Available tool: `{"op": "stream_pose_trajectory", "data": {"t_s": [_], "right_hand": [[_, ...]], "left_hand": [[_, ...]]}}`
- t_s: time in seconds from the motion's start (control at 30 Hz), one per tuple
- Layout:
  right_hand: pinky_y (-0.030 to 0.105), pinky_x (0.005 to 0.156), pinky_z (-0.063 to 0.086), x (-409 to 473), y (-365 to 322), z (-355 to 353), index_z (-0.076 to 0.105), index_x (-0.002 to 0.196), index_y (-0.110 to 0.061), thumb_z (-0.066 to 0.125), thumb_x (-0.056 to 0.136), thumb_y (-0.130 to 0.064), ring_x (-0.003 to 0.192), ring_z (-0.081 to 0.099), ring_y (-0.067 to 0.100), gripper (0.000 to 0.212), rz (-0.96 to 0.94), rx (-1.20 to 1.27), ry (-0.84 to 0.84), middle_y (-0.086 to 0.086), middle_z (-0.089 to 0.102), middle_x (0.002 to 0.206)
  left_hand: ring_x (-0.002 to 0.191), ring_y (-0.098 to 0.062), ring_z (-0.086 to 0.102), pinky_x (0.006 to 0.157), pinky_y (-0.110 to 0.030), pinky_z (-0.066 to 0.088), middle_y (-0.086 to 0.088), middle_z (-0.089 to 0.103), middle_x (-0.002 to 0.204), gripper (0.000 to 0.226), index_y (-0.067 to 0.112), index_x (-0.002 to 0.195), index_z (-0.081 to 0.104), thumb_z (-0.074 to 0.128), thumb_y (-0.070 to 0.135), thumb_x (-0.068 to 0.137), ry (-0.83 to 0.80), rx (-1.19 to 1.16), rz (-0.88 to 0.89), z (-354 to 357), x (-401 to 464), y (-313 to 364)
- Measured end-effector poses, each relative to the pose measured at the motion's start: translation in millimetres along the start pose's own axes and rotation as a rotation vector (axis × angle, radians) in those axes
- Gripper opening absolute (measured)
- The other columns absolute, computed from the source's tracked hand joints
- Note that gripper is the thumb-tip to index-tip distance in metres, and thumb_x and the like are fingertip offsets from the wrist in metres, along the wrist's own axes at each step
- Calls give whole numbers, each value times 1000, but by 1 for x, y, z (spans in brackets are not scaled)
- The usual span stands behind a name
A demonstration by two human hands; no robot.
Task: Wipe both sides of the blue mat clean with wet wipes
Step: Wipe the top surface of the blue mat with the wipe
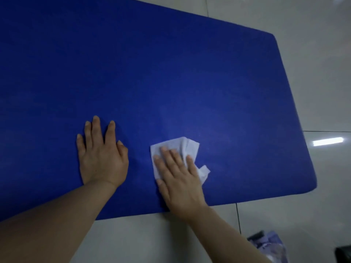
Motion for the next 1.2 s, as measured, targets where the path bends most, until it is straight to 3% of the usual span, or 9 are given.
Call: {"op": "stream_pose_trajectory", "data": {"t_s": [0.27,0.37,0.47,0.57,0.7,0.77,0.93,1.13,1.2], "right_hand": [[45,119,-5,-31,129,-5,-10,150,-24,2,98,-45,142,-19,14,57,740,49,-63,-1,-16,158],[50,117,11,-21,62,-3,19,150,-15,11,101,-40,145,7,22,56,459,9,72,6,16,157],[44,115,9,-33,33,7,17,151,-18,6,102,-40,147,7,18,54,120,19,2,3,17,158],[48,114,14,-56,101,3,11,152,-17,-1,100,-45,146,5,19,60,363,41,60,6,14,158],[42,119,-6,-70,162,-3,-19,143,-30,-2,95,-55,141,-22,8,57,820,142,-42,-4,-16,159],[45,119,-3,-58,138,-5,-15,143,-26,1,97,-48,140,-19,12,53,813,105,-27,1,-10,160],[39,117,3,-44,58,6,8,152,-20,5,102,-43,147,0,18,56,194,17,-14,0,9,159],[45,119,-2,-26,150,-7,-10,150,-21,7,99,-45,146,-11,15,58,859,118,-43,-1,-10,160],[52,117,9,-10,119,-10,8,152,-11,11,101,-39,147,8,24,58,782,57,55,7,6,160]], "left_hand": [[147,-33,9,118,-49,4,-18,15,159,55,9,148,32,38,26,96,14,-8,3,1,2,0],[147,-33,9,118,-49,4,-18,15,159,54,9,148,32,39,25,97,8,-12,1,-1,1,0],[147,-33,9,118,-49,4,-19,15,159,54,9,148,32,39,25,97,8,-15,7,-1,1,0],[147,-33,9,118,-50,5,-19,15,158,55,9,148,32,39,26,97,8,-12,13,-1,1,0],[147,-34,9,118,-50,4,-20,15,158,55,8,148,32,40,26,97,10,-19,16,0,1,-1],[147,-34,9,118,-50,4,-20,15,158,55,8,148,32,40,25,97,9,-17,14,1,1,-1],[146,-34,10,118,-49,4,-19,15,158,54,9,148,33,41,25,96,8,-26,11,-1,1,-1],[147,-32,8,118,-47,2,-18,14,159,55,10,149,31,39,26,97,8,-22,8,0,1,0],[147,-32,8,118,-47,2,-18,14,159,55,10,149,31,39,25,97,3,-25,9,-1,1,0]]}}
Point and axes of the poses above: each hand's wrist, its own x-axis towards the middle knuckle, its own z-axis out of the palm, y = z × x, the point moved 4 cm from there along x, towards the middle knuckle
